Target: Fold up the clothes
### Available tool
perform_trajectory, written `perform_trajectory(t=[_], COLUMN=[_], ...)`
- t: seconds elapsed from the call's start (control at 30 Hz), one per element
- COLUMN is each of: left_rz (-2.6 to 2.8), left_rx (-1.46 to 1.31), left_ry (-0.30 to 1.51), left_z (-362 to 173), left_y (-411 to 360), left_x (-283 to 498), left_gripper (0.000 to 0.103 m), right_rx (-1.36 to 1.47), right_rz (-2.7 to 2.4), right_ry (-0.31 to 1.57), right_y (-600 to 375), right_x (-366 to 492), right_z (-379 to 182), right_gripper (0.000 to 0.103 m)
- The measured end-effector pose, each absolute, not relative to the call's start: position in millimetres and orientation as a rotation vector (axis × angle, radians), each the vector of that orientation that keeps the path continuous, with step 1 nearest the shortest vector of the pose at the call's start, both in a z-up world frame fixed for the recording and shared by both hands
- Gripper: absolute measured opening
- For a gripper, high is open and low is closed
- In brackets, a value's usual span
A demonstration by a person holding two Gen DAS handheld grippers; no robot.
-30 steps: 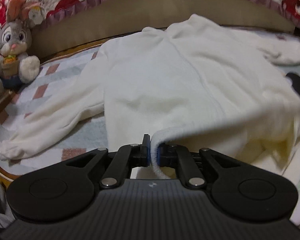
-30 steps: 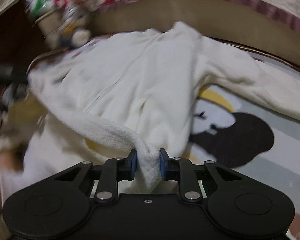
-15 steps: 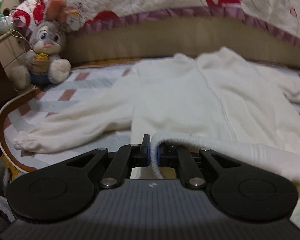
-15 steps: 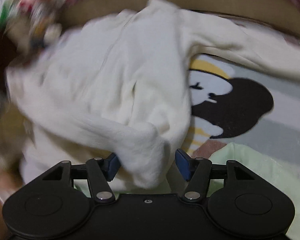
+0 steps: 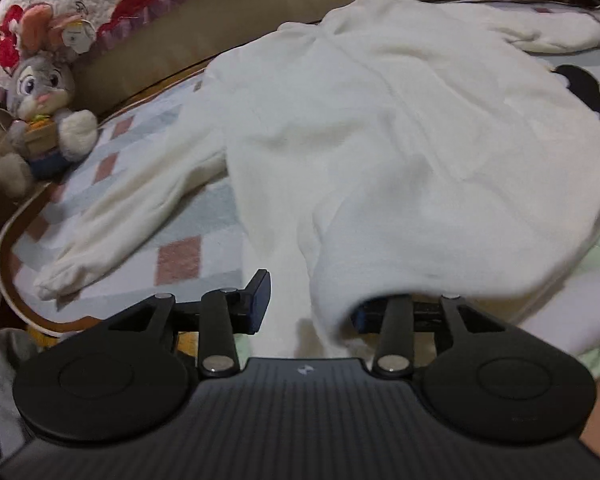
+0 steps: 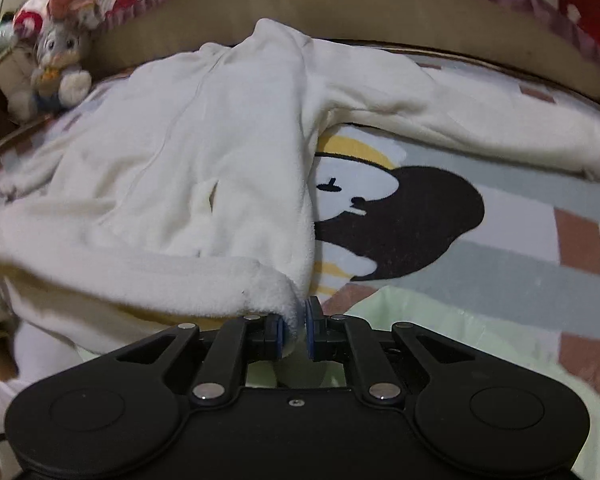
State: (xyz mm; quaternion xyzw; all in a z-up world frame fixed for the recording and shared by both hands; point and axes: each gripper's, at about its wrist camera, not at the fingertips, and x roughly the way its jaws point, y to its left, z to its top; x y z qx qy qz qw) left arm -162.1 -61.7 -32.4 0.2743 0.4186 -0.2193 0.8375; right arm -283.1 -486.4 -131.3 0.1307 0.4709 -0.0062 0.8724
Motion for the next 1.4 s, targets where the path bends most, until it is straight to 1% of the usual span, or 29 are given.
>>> perform_trajectory(t=[0.03,0.07,0.1,0.17,0.23,0.33,0.37,0.4,0.43,0.47,0.5,0.57,0.67,0.73,0.8,0.9,1.03,1.1,1.2,1.27,1.4], left_rz=[-0.462,-0.460,-0.458,-0.453,-0.453,-0.577,-0.562,-0.539,-0.515,-0.491,-0.427,-0.293,-0.153,-0.114,-0.111,-0.133,-0.120,-0.112,-0.111,-0.113,-0.110], left_rx=[0.592,0.604,0.616,0.640,0.729,0.786,0.839,0.894,0.949,1.003,1.027,0.838,0.540,0.409,0.347,0.356,0.353,0.358,0.386,0.393,0.375], left_ry=[0.899,0.913,0.927,0.955,0.985,1.099,1.060,1.011,0.962,0.912,0.835,0.719,0.623,0.629,0.694,0.750,0.778,0.808,0.842,0.854,0.863], left_z=[-35.0,-37.7,-40.4,-45.8,-58.0,-76.9,-76.0,-74.4,-72.7,-71.1,-59.0,-9.7,42.1,43.8,26.6,9.1,7.6,-1.8,-15.8,-19.7,-16.8], left_y=[-60.6,-59.5,-58.3,-56.1,-61.1,-70.7,-73.4,-75.9,-78.5,-81.1,-79.4,-59.7,-22.3,-3.9,5.4,2.6,9.9,15.4,13.3,11.4,14.0], left_x=[-160.1,-158.0,-156.0,-151.9,-147.2,-142.3,-145.4,-148.8,-152.3,-155.7,-161.3,-169.2,-185.6,-184.5,-175.9,-179.6,-188.1,-183.9,-183.8,-185.6,-190.2], left_gripper=[0.043,0.046,0.049,0.062,0.065,0.065,0.061,0.053,0.013,0.004,0.005,0.005,0.005,0.005,0.005,0.005,0.005,0.006,0.006,0.007,0.014], right_rx=[0.270,0.263,0.266,0.283,0.299,0.273,0.258,0.243,0.228,0.212,0.202,0.209,0.232,0.219,0.168,0.183,0.181,0.131,0.159,0.144,0.160], right_rz=[-0.013,-0.013,-0.012,-0.006,0.017,0.051,0.056,0.060,0.074,0.091,0.108,0.140,0.174,0.178,0.150,0.117,0.142,0.131,0.126,0.112,0.111], right_ry=[0.979,0.973,0.966,0.952,0.936,0.911,0.902,0.893,0.894,0.897,0.900,0.875,0.844,0.831,0.850,0.855,0.793,0.849,0.952,0.985,0.969], right_y=[-486.1,-485.9,-486.6,-488.1,-487.2,-478.9,-476.6,-474.3,-472.2,-470.0,-467.9,-469.8,-476.0,-476.1,-473.0,-474.6,-471.9,-467.5,-466.3,-464.1,-466.0], right_x=[-283.2,-283.3,-282.8,-281.9,-279.7,-277.7,-277.0,-276.3,-276.1,-276.1,-279.4,-294.9,-318.4,-327.0,-326.8,-324.1,-341.1,-344.4,-340.7,-336.8,-339.2], right_z=[-130.7,-130.0,-129.5,-128.5,-128.2,-129.5,-131.1,-132.8,-133.5,-134.0,-128.9,-101.5,-58.1,-40.7,-39.8,-41.3,-15.5,-26.4,-62.2,-76.9,-69.0], right_gripper=[0.028,0.034,0.034,0.035,0.035,0.037,0.037,0.037,0.032,0.008,0.007,0.007,0.007,0.007,0.007,0.006,0.006,0.006,0.006,0.006,0.006])
